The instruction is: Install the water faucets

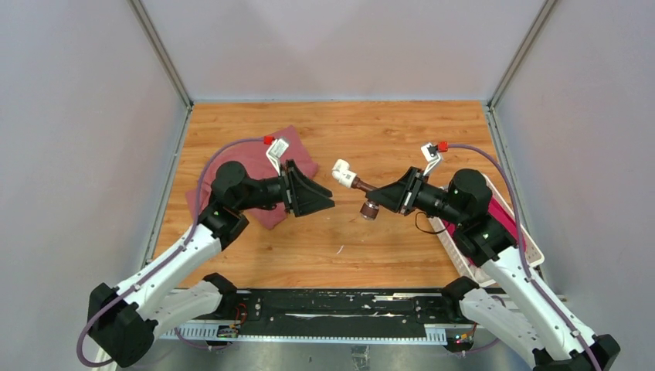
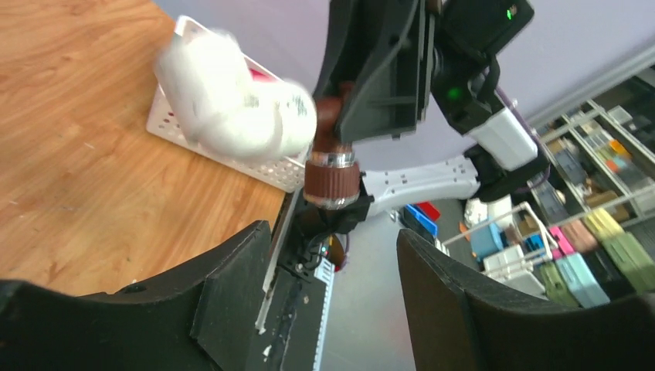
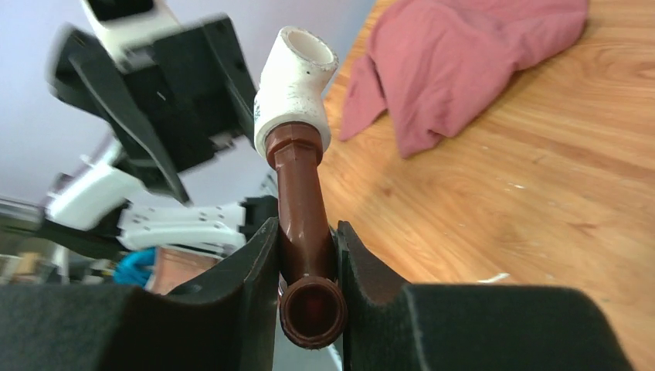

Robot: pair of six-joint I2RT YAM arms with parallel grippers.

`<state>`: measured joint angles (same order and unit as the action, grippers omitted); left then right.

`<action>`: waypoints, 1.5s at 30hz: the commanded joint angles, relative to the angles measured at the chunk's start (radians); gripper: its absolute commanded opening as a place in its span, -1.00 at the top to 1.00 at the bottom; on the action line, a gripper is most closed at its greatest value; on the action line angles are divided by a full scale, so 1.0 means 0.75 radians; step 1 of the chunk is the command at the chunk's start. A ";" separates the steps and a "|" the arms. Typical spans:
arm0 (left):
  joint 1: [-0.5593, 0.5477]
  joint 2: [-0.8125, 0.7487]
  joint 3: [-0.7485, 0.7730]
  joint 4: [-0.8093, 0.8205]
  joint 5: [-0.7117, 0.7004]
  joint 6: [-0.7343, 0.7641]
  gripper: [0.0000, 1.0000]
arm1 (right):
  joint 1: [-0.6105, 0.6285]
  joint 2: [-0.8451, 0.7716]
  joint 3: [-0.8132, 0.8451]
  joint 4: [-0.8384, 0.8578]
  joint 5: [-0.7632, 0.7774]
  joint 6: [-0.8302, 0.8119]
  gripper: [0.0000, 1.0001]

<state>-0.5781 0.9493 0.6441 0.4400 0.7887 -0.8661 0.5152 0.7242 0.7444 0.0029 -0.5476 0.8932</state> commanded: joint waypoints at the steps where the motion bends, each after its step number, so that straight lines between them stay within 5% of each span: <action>1: 0.024 0.017 0.254 -0.622 -0.053 0.143 -0.32 | 0.007 -0.031 0.083 -0.226 0.002 -0.426 1.00; 8: 0.079 0.165 0.431 -0.929 -0.023 0.079 -0.45 | 0.021 -0.039 0.186 -0.467 0.048 -0.802 1.00; 9: 0.084 0.195 0.447 -0.959 -0.020 0.060 -0.52 | 0.030 -0.043 0.197 -0.492 0.069 -0.835 1.00; 10: 0.085 0.223 0.458 -0.970 -0.008 0.033 -0.80 | 0.037 -0.049 0.209 -0.511 0.093 -0.868 1.00; 14: 0.088 0.290 0.433 -0.829 0.034 -0.179 -0.99 | 0.092 -0.092 0.220 -0.554 0.238 -1.006 1.00; 19: 0.088 0.293 0.314 -0.463 0.016 -0.538 -1.00 | 0.226 -0.144 0.170 -0.528 0.449 -1.173 1.00; 32: 0.084 0.373 0.300 -0.456 0.007 -0.677 -1.00 | 0.735 -0.122 0.038 -0.233 1.102 -1.550 1.00; 39: 0.084 0.412 0.337 -0.630 0.028 -0.556 -1.00 | 0.794 -0.098 0.032 -0.154 1.179 -1.609 1.00; 45: 0.083 0.431 0.335 -0.520 0.071 -0.631 -1.00 | 0.803 -0.056 0.034 -0.140 1.140 -1.610 1.00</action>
<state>-0.5182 1.2655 0.8700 0.0280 0.8001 -1.3224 1.0958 0.6739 0.7704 -0.1871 0.2893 -0.2890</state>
